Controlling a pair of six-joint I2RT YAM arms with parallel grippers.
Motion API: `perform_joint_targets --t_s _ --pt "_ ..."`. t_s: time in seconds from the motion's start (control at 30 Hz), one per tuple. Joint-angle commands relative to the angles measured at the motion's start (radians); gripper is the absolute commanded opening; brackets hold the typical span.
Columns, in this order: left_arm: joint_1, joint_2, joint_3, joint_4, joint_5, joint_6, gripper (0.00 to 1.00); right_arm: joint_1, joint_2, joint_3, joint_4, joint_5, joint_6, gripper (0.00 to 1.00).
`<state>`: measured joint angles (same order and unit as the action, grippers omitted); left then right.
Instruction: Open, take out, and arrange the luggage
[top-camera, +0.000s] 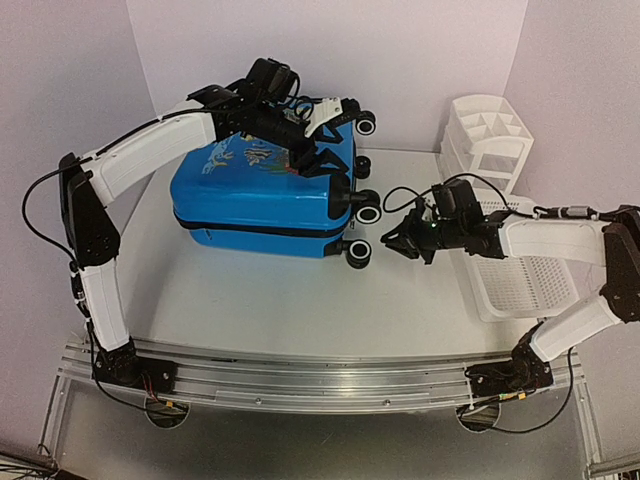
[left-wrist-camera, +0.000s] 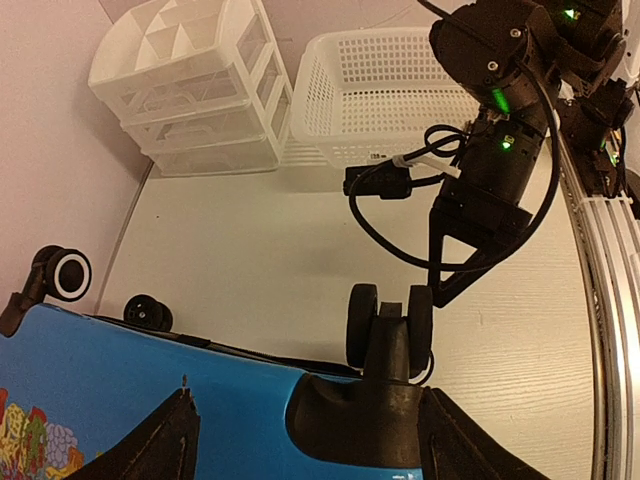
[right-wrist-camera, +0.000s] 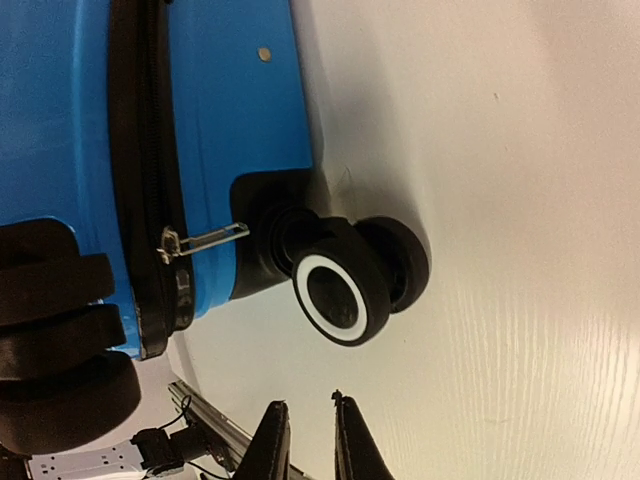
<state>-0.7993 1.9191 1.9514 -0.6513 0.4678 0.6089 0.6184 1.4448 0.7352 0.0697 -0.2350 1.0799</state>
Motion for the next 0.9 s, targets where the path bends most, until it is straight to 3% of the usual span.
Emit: perform_joint_targets --t_s 0.0,0.27,0.87 --pt "-0.013 0.041 0.056 0.039 -0.011 -0.052 0.74 0.011 0.012 0.016 0.006 -0.077 0.084 0.11" --pt "-0.036 0.109 0.097 0.041 -0.023 -0.056 0.73 0.017 0.177 0.058 0.306 -0.122 0.206 0.09" --pt "-0.075 0.110 0.043 -0.007 0.014 -0.016 0.74 -0.028 0.271 0.205 0.322 -0.048 0.161 0.07"
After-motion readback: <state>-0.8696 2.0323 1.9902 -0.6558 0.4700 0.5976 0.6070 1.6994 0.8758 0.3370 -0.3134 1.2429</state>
